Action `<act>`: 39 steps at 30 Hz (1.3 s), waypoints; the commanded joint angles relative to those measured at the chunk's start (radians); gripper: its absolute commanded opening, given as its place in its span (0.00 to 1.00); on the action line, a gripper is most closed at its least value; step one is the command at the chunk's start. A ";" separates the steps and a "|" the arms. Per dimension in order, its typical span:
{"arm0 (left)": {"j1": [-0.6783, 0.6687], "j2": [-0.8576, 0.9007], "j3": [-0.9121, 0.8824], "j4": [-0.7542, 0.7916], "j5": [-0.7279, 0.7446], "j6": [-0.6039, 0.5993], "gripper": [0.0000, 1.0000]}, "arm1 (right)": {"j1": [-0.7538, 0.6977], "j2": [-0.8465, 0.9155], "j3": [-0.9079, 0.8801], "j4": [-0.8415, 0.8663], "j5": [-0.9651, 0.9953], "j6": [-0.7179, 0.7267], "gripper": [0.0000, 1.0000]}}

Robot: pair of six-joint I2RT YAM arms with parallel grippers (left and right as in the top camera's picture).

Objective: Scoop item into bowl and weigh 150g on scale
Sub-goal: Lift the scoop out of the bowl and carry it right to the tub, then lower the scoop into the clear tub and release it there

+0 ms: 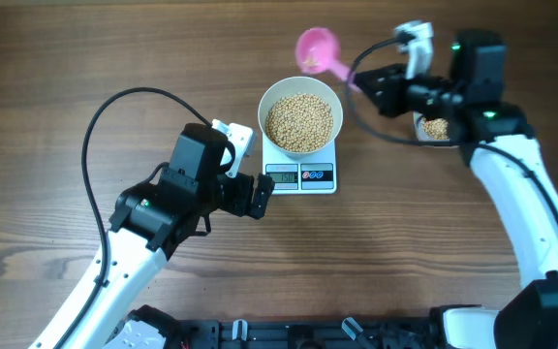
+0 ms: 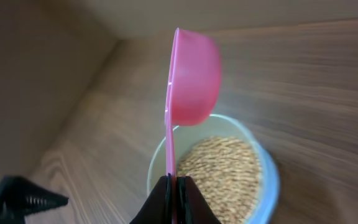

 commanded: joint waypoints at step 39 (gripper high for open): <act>-0.003 0.004 0.004 0.002 0.009 0.020 1.00 | -0.428 -0.038 0.002 -0.478 0.419 -0.035 0.04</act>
